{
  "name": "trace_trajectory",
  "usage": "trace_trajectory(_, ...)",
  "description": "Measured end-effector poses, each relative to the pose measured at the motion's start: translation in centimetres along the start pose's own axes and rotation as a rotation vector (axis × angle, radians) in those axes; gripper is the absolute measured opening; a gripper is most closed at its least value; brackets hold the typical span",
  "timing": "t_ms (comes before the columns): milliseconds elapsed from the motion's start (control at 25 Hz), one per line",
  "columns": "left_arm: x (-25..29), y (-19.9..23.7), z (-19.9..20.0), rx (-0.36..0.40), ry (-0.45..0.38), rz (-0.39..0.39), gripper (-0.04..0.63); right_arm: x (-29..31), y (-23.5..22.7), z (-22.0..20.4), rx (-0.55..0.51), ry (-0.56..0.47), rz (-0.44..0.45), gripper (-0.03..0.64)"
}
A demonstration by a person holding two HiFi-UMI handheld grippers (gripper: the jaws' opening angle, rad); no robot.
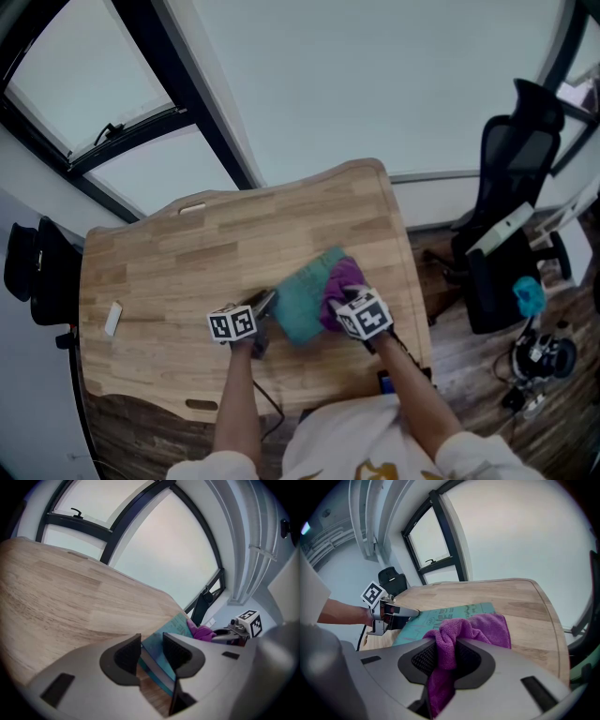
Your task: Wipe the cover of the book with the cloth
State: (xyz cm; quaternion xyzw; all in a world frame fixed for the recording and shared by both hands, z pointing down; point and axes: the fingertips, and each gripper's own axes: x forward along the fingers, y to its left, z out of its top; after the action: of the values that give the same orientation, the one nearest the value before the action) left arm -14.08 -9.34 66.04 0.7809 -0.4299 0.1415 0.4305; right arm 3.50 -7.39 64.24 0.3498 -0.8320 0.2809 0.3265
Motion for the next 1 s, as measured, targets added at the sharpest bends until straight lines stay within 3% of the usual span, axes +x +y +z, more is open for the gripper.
trace_trajectory(1000,0.0,-0.5,0.3,0.005,-0.002,-0.012,0.147,-1.5,-3.9,-0.6,0.053,-0.011,-0.067,0.077)
